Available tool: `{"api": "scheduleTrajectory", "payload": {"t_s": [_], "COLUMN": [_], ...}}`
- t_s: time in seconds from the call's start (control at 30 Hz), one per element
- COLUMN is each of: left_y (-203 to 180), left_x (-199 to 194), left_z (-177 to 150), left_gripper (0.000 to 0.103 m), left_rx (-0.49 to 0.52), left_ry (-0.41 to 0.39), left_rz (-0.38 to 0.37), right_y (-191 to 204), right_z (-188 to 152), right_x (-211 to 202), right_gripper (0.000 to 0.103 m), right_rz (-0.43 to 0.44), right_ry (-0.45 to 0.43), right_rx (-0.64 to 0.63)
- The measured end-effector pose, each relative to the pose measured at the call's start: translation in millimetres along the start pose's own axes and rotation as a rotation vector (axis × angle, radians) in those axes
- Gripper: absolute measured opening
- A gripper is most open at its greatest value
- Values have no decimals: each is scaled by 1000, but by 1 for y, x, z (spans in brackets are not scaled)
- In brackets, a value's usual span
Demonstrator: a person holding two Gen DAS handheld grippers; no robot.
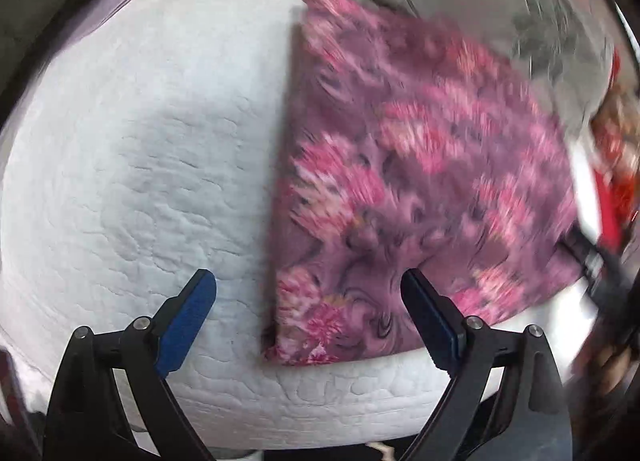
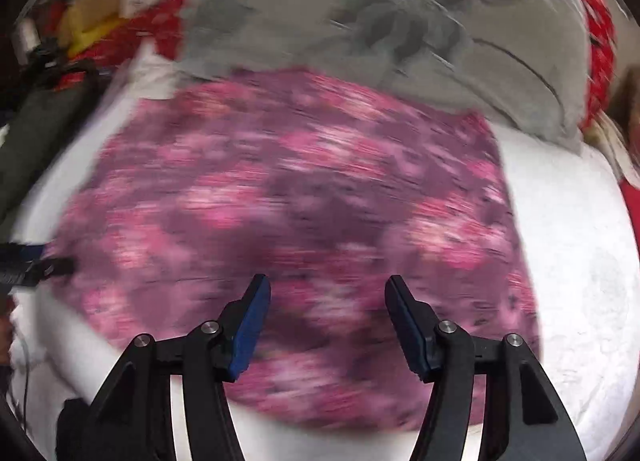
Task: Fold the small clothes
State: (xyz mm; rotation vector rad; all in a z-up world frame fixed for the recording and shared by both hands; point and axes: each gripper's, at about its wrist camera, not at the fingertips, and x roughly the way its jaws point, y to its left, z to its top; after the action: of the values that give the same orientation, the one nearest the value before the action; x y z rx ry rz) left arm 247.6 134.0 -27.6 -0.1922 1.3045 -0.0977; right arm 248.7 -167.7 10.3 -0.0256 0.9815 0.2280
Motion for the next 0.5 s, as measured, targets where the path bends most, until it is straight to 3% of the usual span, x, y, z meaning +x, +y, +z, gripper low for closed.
{"api": "scheduleTrajectory", "payload": {"t_s": [0.27, 0.4, 0.5], "left_y": [58, 60, 63], "left_x": [-12, -6, -2], "left_z": [32, 30, 36], "left_gripper": [94, 94, 94], "left_rx": [-171, -182, -182], "left_ry": [30, 62, 77], "left_rz": [-118, -147, -153], "right_y": [135, 198, 232], "right_z": [-19, -31, -38], "right_x": [-11, 7, 27], "right_gripper": [61, 61, 61], "right_rz": [137, 154, 118], "right_ry": [-13, -10, -15], "right_rx": [-346, -476, -551]}}
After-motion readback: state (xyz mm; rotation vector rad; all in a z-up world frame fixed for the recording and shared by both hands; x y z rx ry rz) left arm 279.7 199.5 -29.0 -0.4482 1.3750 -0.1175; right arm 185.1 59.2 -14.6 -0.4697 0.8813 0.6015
